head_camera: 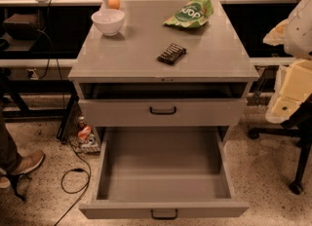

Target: Close middle drawer

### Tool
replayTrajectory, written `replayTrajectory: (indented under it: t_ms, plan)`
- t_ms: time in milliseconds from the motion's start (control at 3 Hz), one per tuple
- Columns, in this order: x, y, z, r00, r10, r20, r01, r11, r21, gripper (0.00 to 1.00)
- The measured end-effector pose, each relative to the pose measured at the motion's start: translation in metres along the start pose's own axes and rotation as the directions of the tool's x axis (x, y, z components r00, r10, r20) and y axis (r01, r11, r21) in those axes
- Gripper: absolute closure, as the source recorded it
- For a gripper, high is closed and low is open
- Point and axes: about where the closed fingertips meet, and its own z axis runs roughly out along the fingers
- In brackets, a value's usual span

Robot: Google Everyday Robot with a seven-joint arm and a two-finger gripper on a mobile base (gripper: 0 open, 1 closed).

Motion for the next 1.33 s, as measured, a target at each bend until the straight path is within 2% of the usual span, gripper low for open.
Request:
replayTrajectory:
  t_ms: [333,667,1000,1333]
  plan:
    - [0.000,0.000,0.000,1.000,0.000,0.000,0.000,1.0000,0.000,0.00]
    - [0.008,0.008,0.028,0.999,0.041,-0.020,-0.042,0.9981,-0.044,0.00]
    - [0.027,0.026,0.072,0.987,0.153,-0.044,-0.157,0.9831,-0.094,0.00]
    - [0.056,0.066,0.142,0.947,0.296,-0.122,-0.314,0.9344,-0.169,0.00]
